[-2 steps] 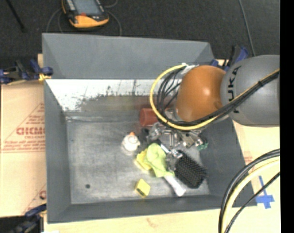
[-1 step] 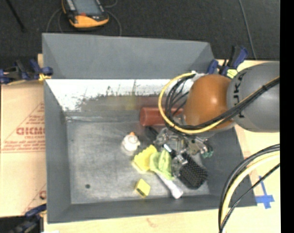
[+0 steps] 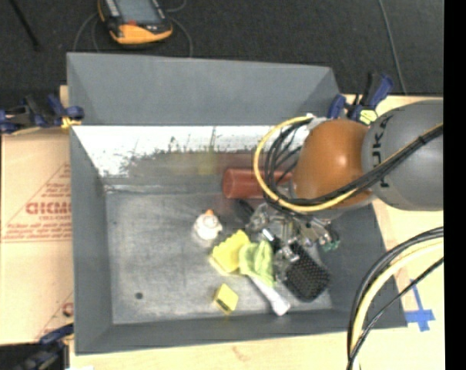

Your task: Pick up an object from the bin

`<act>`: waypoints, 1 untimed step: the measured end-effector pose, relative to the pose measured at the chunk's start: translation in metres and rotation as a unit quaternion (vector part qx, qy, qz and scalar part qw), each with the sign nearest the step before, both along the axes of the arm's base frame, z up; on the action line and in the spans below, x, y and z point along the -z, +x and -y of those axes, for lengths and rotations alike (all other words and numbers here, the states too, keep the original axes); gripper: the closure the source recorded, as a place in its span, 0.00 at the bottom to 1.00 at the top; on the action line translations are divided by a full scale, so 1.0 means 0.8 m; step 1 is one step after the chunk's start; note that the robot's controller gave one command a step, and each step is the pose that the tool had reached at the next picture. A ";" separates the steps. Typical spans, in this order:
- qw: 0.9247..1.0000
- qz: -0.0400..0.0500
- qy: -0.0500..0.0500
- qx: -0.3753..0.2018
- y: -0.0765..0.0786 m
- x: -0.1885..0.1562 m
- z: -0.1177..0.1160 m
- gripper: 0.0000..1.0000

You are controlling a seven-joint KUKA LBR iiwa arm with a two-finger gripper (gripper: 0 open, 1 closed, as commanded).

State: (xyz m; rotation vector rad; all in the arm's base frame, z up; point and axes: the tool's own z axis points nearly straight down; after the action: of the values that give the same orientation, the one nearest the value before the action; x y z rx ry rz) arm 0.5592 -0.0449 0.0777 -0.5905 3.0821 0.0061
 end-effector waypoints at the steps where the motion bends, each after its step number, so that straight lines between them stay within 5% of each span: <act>1: 1.000 0.002 -0.002 -0.028 0.005 0.004 0.002 1.00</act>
Offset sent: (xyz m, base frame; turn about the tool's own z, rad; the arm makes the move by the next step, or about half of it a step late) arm 0.0000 0.0000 0.0000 0.0000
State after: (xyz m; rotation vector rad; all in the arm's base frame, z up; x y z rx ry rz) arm 0.5635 -0.0468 0.0744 -0.6771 3.0603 0.0001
